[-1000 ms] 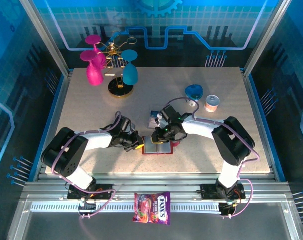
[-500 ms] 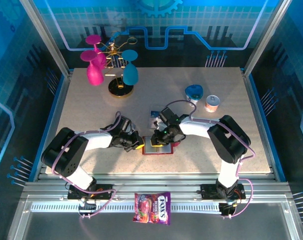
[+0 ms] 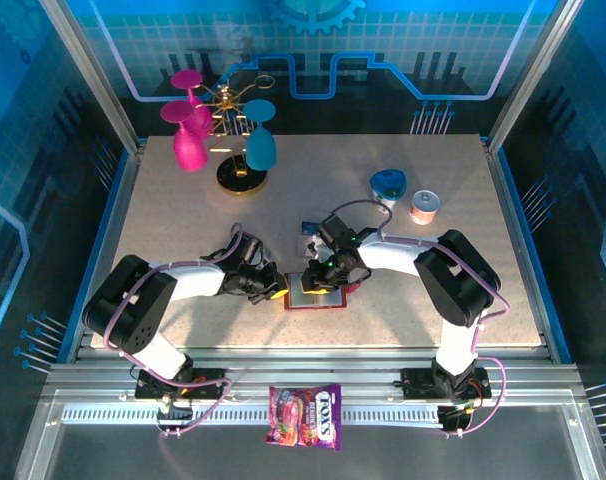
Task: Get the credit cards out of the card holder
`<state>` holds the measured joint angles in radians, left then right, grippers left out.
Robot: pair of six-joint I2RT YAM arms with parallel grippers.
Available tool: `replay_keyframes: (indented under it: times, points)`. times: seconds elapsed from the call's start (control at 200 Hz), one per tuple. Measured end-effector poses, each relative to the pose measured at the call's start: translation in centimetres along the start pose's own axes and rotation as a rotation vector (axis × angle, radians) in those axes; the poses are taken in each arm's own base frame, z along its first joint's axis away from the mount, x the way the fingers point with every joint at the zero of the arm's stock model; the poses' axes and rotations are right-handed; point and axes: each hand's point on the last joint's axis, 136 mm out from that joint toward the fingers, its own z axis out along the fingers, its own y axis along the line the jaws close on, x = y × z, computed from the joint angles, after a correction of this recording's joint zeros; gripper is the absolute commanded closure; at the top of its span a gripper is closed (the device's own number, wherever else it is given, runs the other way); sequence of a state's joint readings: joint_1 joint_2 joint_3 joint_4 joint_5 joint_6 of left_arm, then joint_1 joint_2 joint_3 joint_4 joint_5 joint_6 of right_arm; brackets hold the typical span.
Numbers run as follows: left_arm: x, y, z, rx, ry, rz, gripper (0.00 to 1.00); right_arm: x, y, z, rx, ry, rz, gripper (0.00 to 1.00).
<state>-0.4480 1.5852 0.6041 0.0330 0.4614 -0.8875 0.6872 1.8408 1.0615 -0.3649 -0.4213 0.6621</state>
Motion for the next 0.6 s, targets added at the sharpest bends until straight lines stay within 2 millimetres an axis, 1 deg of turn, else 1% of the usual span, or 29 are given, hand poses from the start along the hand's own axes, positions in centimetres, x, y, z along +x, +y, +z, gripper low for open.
replay_keyframes:
  times: [0.6]
  points:
    - [0.03, 0.12, 0.09, -0.004, 0.003, -0.002, 0.93, 0.04, -0.35, -0.01, 0.012, -0.006, 0.003, 0.73]
